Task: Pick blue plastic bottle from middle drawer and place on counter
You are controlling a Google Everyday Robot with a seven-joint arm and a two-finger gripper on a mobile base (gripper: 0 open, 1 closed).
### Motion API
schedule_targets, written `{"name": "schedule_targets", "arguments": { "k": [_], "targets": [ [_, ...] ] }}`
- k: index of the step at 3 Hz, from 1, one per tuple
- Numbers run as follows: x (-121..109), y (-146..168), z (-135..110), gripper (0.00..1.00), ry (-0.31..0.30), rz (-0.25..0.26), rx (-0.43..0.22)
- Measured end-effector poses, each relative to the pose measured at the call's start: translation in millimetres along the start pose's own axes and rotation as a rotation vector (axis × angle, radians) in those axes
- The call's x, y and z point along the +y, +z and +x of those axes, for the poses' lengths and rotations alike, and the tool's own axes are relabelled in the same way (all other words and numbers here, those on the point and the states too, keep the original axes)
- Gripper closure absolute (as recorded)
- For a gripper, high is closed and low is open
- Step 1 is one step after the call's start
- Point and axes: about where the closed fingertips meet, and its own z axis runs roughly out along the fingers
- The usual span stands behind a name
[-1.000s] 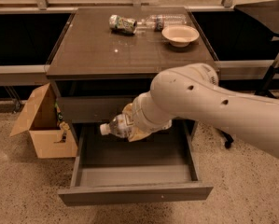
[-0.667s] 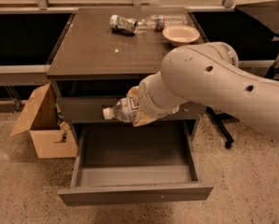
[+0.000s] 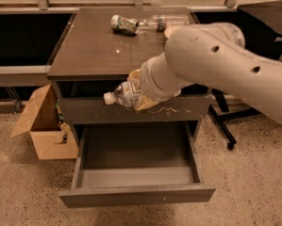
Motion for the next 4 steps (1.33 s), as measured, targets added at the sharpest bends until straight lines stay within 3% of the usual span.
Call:
{"name": "schedule_targets", "arguments": {
  "k": [2,3,4],
  "targets": [
    [-67,-10,15,1.0,-0.066,0.121,-0.03],
    [-70,-8,15,1.0,-0.066,0.125,-0.032],
    [-95,10,20,1.0,-0.074,0.158,-0.051]
  ]
}}
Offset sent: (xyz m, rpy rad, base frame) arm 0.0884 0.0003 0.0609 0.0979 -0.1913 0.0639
